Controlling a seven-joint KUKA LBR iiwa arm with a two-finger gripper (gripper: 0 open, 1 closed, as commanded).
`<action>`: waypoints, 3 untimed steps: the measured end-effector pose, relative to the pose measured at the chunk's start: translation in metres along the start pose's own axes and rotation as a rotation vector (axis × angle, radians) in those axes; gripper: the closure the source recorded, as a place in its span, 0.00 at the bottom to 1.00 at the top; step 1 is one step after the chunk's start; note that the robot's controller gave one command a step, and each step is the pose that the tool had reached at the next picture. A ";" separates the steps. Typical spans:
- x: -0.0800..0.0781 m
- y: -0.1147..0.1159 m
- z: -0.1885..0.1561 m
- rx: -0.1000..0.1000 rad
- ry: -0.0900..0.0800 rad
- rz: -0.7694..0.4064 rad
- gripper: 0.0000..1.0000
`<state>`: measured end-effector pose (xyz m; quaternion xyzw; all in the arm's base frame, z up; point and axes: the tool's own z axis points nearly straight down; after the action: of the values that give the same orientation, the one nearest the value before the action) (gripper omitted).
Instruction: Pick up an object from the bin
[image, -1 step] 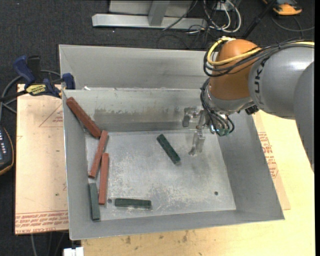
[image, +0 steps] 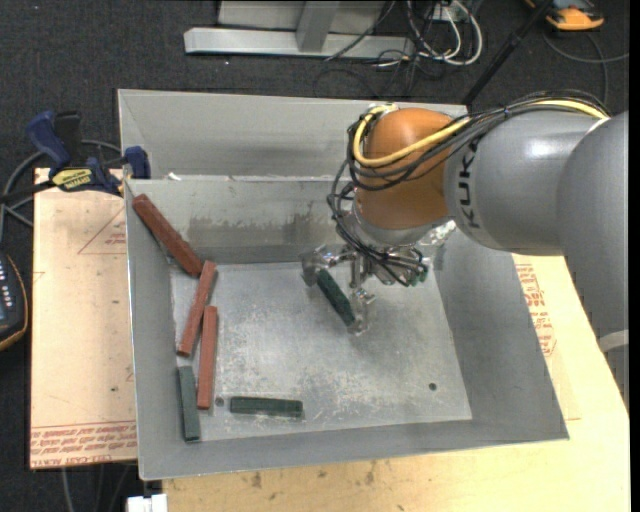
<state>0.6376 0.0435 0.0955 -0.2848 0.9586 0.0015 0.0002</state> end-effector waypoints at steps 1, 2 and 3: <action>-0.003 -0.035 0.000 0.005 -0.005 0.163 0.00; 0.006 -0.035 -0.007 0.003 -0.002 0.270 0.00; 0.015 -0.032 0.001 0.002 -0.001 0.481 0.00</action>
Offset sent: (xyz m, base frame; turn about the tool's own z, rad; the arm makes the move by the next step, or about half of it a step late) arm 0.0196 -0.0269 -0.0002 0.1616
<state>0.6424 0.0084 0.0949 -0.0482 0.9988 0.0007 0.0007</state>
